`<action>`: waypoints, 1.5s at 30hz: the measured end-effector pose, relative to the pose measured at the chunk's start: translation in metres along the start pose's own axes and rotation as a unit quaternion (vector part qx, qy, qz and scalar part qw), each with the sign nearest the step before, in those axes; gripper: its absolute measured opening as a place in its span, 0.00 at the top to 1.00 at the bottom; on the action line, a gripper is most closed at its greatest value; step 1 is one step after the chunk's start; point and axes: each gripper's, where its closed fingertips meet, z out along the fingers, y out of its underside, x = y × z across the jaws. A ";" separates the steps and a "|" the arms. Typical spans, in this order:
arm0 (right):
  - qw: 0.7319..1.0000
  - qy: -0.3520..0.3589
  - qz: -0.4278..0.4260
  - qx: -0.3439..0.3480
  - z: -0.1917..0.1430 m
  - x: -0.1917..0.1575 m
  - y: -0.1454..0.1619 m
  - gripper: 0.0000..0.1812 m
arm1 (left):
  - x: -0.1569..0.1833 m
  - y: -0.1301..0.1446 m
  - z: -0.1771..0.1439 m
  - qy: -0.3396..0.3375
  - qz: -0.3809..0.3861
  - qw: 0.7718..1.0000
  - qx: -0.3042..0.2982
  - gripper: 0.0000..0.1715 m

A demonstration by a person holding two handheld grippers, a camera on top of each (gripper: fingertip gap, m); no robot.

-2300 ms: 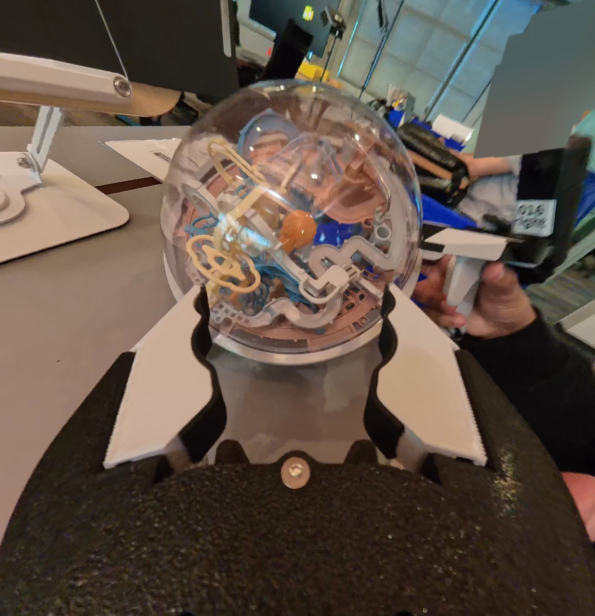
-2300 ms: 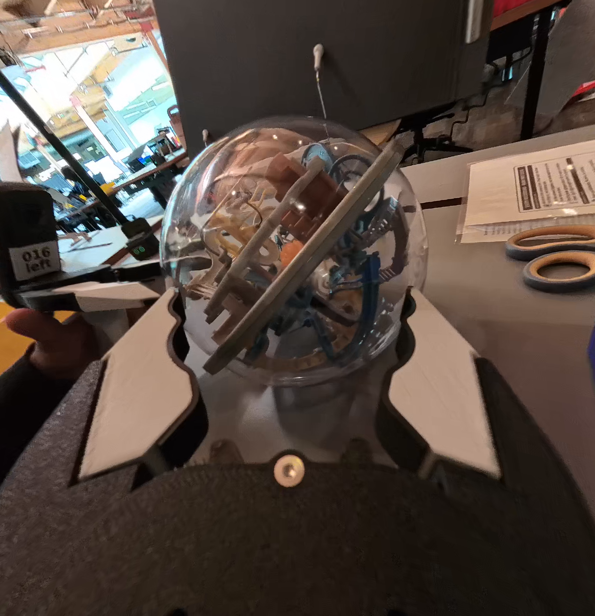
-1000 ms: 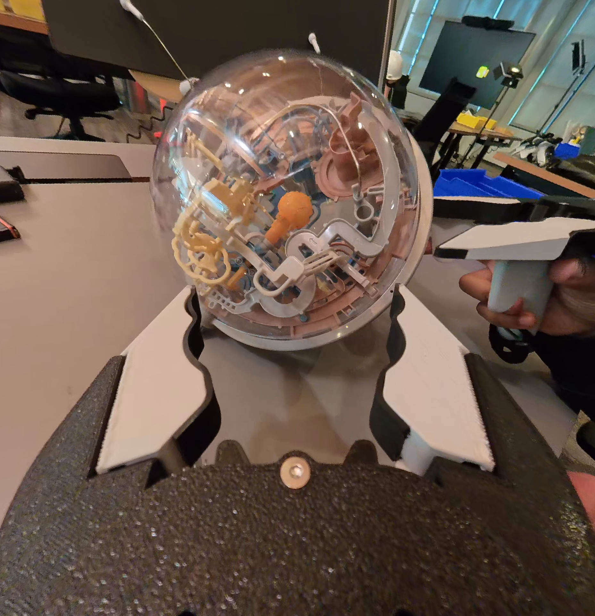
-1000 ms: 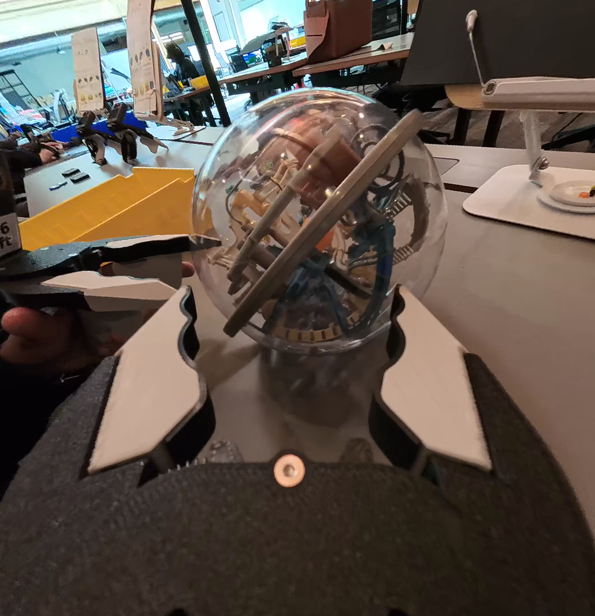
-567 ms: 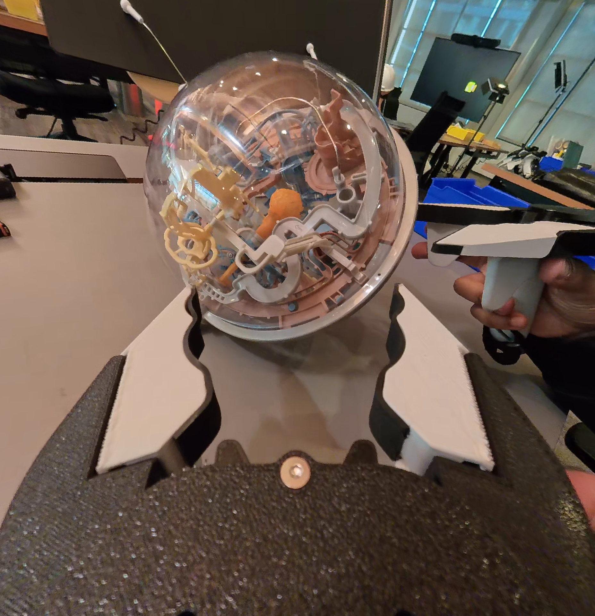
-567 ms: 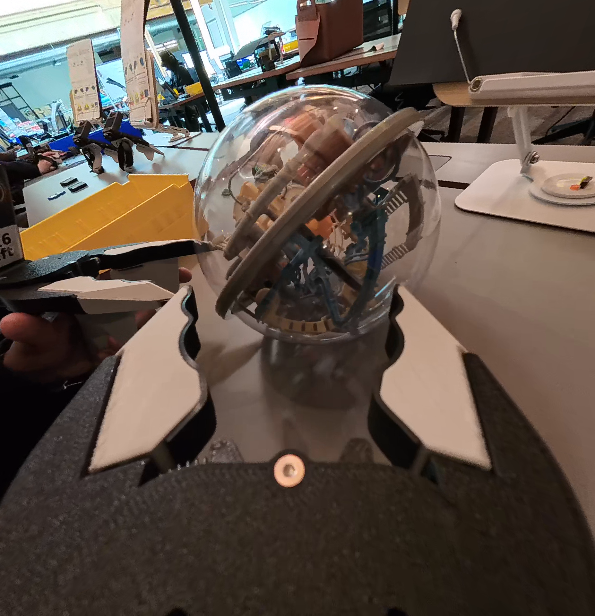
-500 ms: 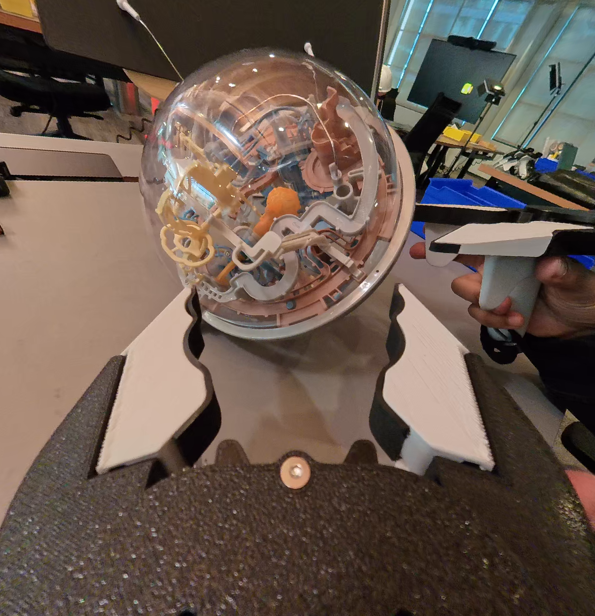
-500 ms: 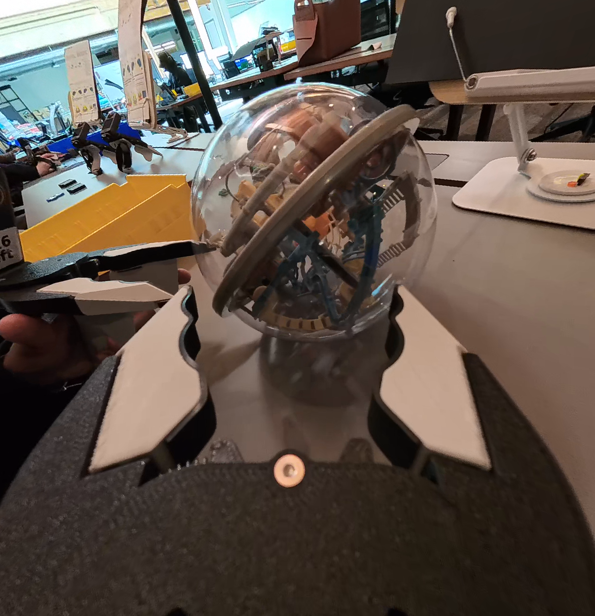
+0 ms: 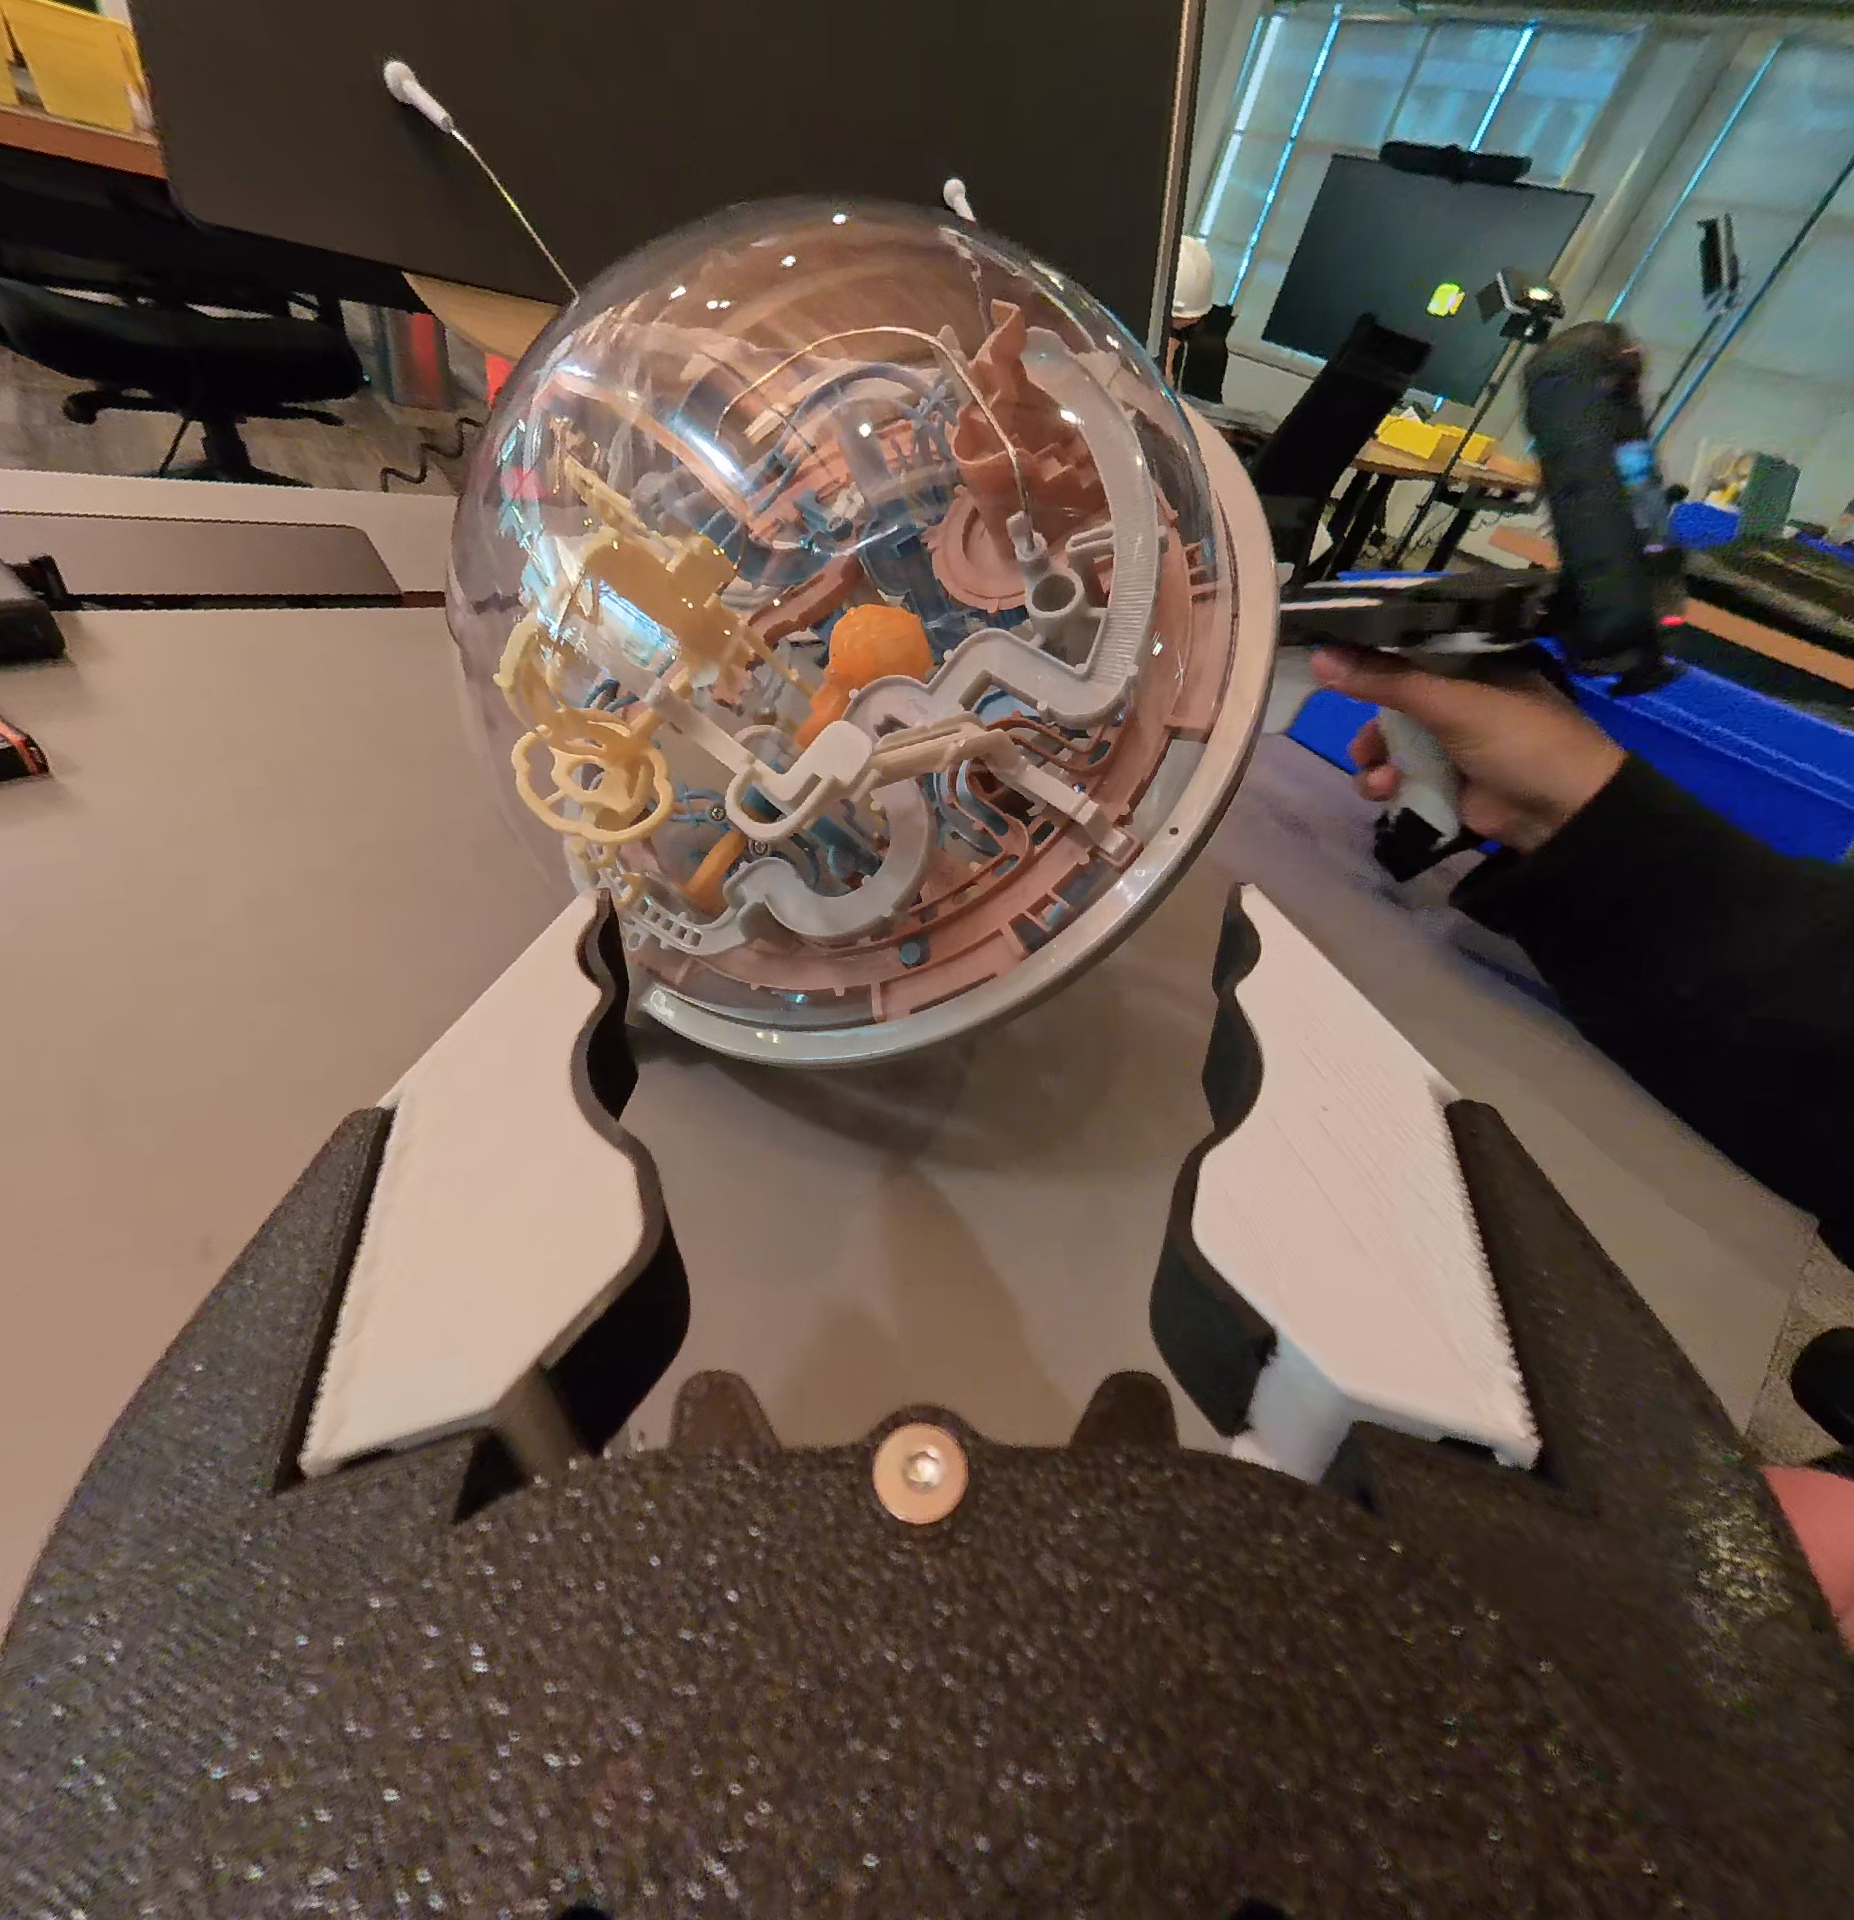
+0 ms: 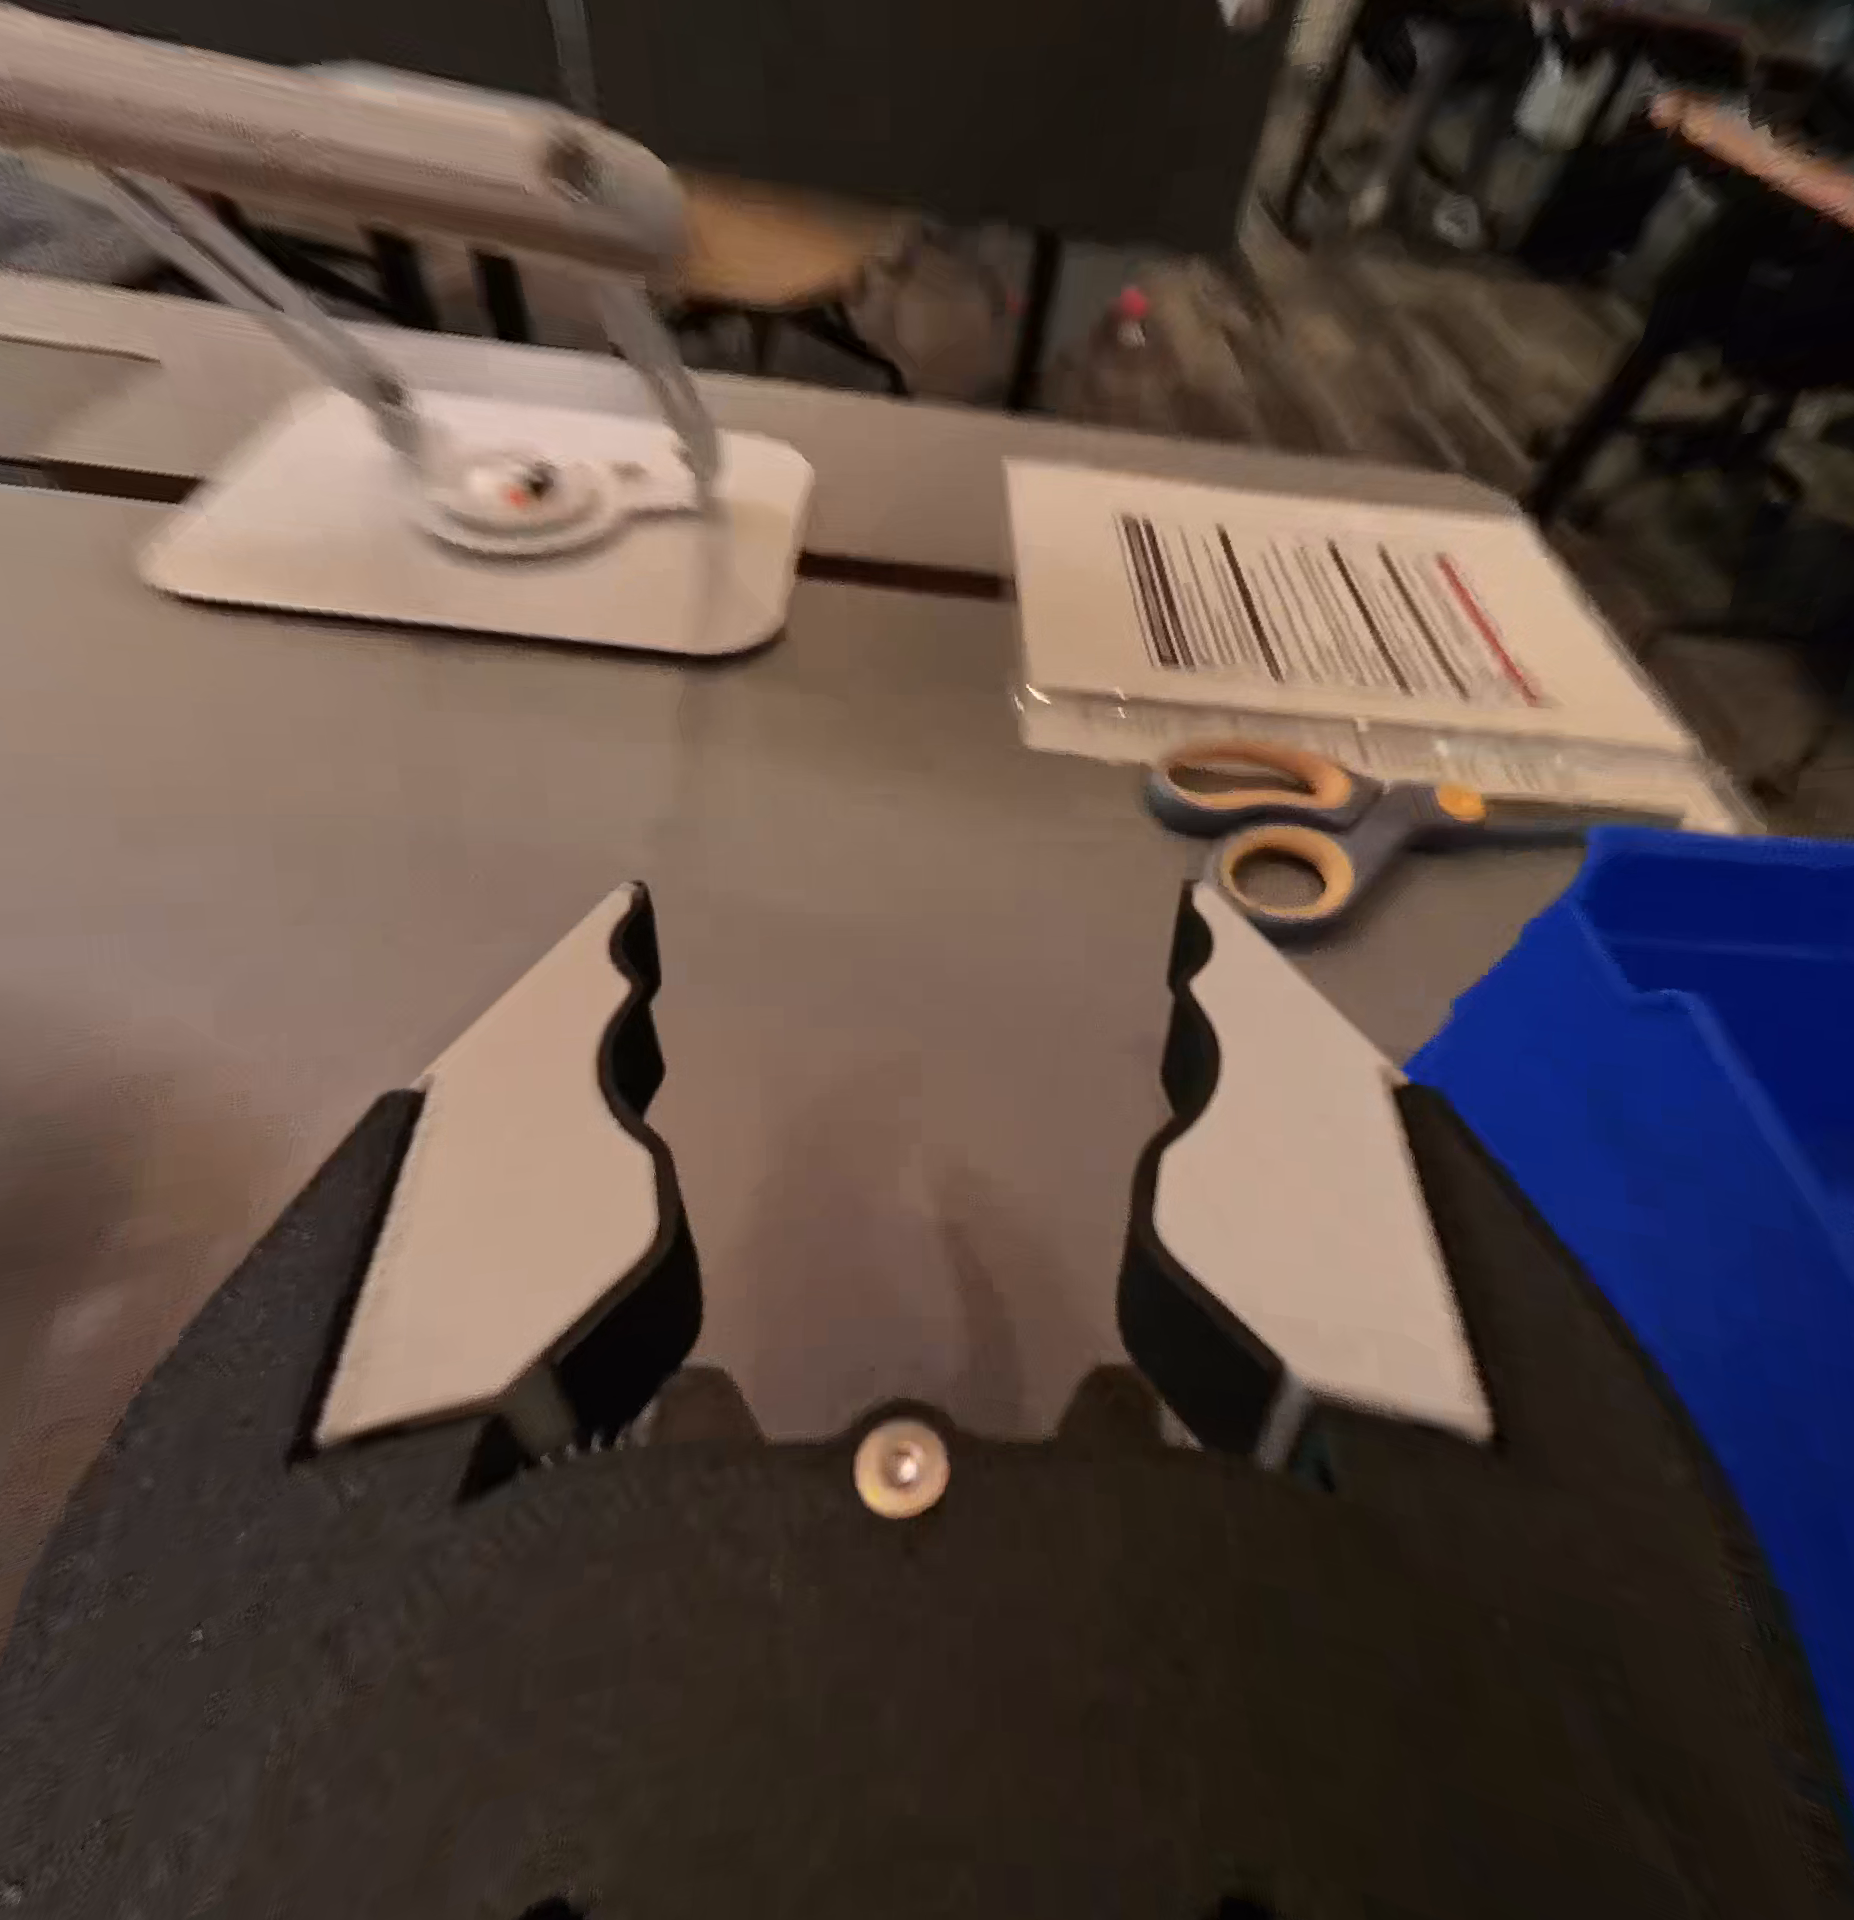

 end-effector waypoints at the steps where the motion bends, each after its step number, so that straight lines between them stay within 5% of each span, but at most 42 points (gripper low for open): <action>1: 1.000 0.001 0.017 -0.022 0.011 0.004 0.006 0.46 | 0.000 -0.001 0.000 0.001 -0.002 1.000 0.003 0.35; 13: 0.987 0.055 0.122 -0.093 0.089 0.042 0.020 0.45 | -0.011 -0.005 -0.004 0.022 -0.026 0.999 0.016 0.35; 26: 0.969 0.098 0.130 -0.187 0.100 0.053 0.047 0.48 | -0.025 -0.018 -0.011 0.027 -0.045 0.998 0.042 0.35; 35: 0.976 -0.005 0.074 -0.205 0.031 -0.015 0.064 0.76 | 0.000 -0.039 -0.020 0.034 -0.009 0.998 0.061 0.35; 40: 0.979 -0.060 -0.014 -0.196 -0.051 -0.064 0.092 0.92 | 0.037 -0.060 -0.033 0.060 0.019 0.994 0.085 0.35; 45: 0.961 -0.161 -0.066 -0.215 -0.139 -0.095 0.125 0.91 | 0.090 -0.065 -0.045 0.126 0.043 0.987 0.090 0.35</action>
